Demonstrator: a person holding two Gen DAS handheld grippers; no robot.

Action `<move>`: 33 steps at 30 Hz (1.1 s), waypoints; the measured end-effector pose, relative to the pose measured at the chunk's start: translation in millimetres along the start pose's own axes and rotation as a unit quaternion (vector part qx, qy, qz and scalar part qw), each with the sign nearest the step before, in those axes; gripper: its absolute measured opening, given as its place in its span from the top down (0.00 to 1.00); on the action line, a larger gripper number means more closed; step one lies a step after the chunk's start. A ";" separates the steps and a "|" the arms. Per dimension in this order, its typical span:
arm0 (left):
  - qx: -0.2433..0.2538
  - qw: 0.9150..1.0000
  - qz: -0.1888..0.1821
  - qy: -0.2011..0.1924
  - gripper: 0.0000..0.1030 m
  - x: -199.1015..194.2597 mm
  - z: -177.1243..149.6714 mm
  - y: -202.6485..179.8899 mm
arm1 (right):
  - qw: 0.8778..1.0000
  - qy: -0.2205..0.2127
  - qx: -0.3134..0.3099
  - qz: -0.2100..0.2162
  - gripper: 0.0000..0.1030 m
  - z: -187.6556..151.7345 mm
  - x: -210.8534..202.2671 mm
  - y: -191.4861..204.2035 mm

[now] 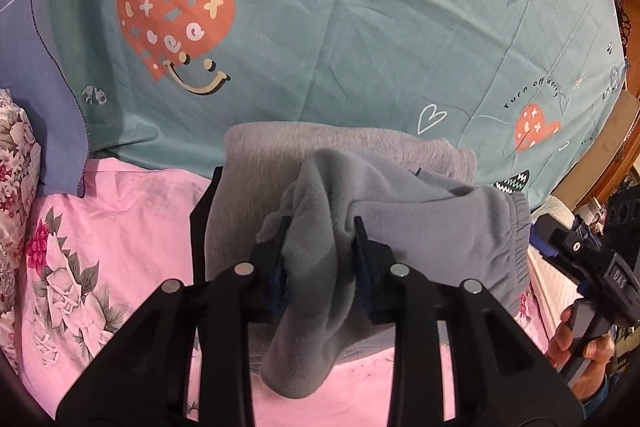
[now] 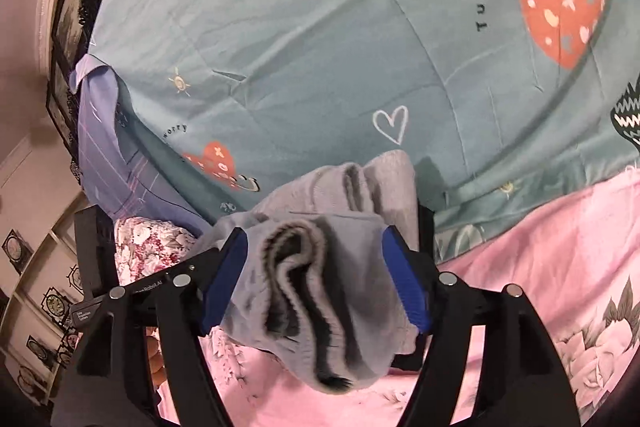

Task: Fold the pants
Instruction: 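Lower the bundle onto the grey folded clothes with both grippers, then open both grippers and pull them back from the stack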

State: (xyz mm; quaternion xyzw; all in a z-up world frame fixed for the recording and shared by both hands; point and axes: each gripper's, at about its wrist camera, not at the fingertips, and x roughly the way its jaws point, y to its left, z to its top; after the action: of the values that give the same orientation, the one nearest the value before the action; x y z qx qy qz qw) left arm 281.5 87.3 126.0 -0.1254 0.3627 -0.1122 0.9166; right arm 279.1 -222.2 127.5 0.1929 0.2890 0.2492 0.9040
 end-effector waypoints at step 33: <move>-0.033 0.999 0.027 -0.012 0.09 -6.5 8.7 38.7 | 0.973 0.021 -0.120 -0.197 0.07 -2.7 78.0 19.1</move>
State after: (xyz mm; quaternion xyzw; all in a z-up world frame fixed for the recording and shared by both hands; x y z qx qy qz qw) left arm 287.4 127.0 124.2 -0.1465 0.3585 -0.0737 0.9190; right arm 326.3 -162.6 101.6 0.0164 0.3084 0.1030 0.9455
